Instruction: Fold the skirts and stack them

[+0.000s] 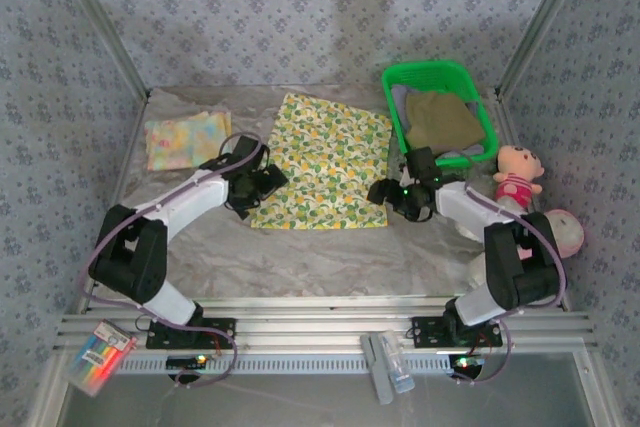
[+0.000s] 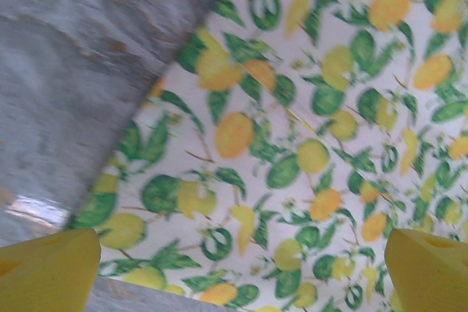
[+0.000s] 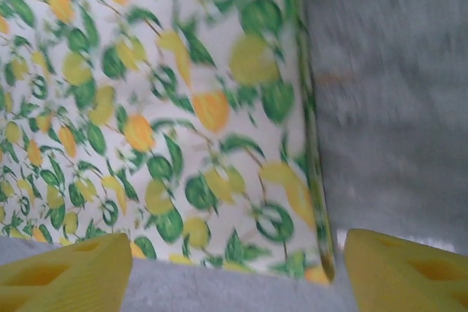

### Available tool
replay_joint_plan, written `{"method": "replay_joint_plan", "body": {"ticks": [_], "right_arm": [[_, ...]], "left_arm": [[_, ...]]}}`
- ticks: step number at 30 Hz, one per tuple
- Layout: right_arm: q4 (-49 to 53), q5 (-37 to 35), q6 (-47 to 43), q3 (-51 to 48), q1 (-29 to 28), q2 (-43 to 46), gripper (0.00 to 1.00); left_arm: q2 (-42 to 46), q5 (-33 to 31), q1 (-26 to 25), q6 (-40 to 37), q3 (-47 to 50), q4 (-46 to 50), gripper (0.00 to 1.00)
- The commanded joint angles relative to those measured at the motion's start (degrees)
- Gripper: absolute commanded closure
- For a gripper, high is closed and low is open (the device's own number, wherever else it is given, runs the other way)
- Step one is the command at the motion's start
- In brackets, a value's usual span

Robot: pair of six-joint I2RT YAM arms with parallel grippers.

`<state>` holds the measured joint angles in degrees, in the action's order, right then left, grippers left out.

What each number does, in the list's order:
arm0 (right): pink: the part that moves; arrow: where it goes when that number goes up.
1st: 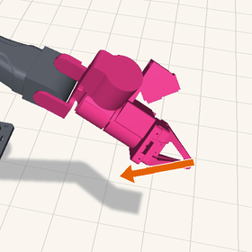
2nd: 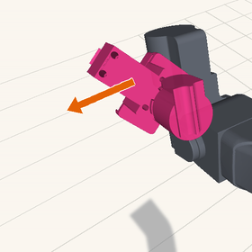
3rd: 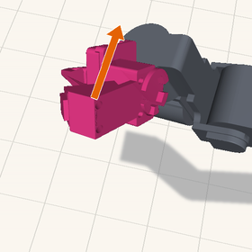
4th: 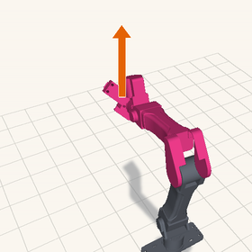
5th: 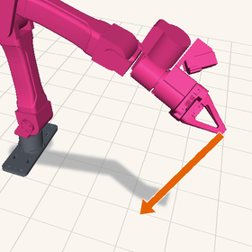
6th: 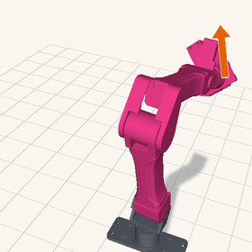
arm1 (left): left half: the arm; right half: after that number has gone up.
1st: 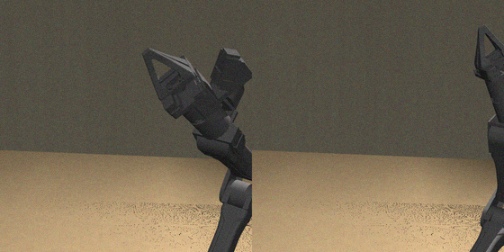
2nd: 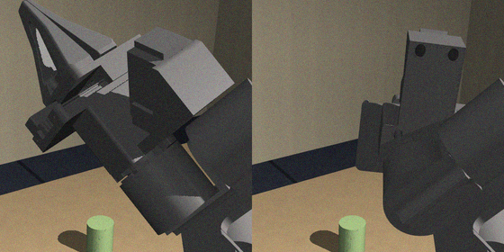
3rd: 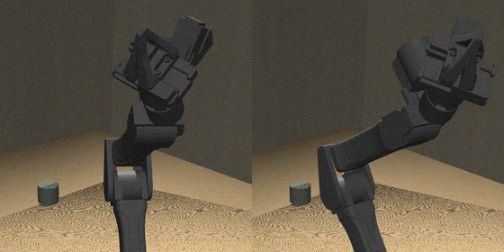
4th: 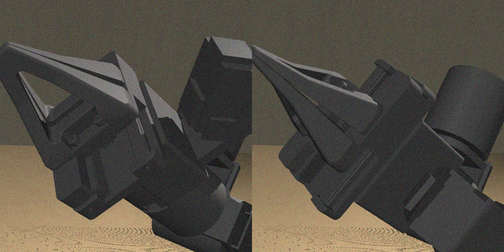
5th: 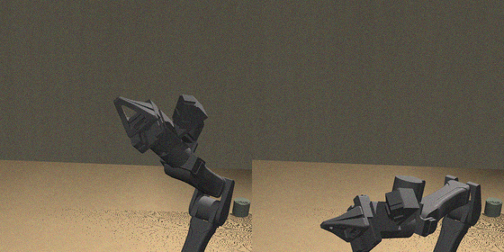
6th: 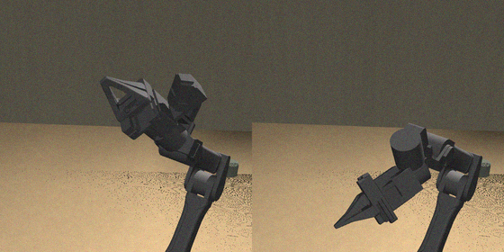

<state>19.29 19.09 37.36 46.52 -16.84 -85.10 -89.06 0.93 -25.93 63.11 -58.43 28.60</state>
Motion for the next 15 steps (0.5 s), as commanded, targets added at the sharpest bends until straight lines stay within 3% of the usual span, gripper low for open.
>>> {"method": "replay_joint_plan", "body": {"ticks": [1, 4, 15], "right_arm": [[3.60, 1.92, 5.58, -3.26, -0.42, 1.99, 0.37], [2.12, 2.92, 5.83, -4.71, -0.43, 2.18, 0.45], [-0.85, 1.23, 6.07, -5.55, -1.00, -0.41, 0.56]], "left_arm": [[2.90, -4.35, 0.90, 2.95, 1.58, 2.59, 0.00], [4.66, -6.01, 1.21, 3.42, 3.15, 2.77, 0.00], [6.17, -7.21, 1.85, 3.25, 5.83, 2.33, 0.00]]}}
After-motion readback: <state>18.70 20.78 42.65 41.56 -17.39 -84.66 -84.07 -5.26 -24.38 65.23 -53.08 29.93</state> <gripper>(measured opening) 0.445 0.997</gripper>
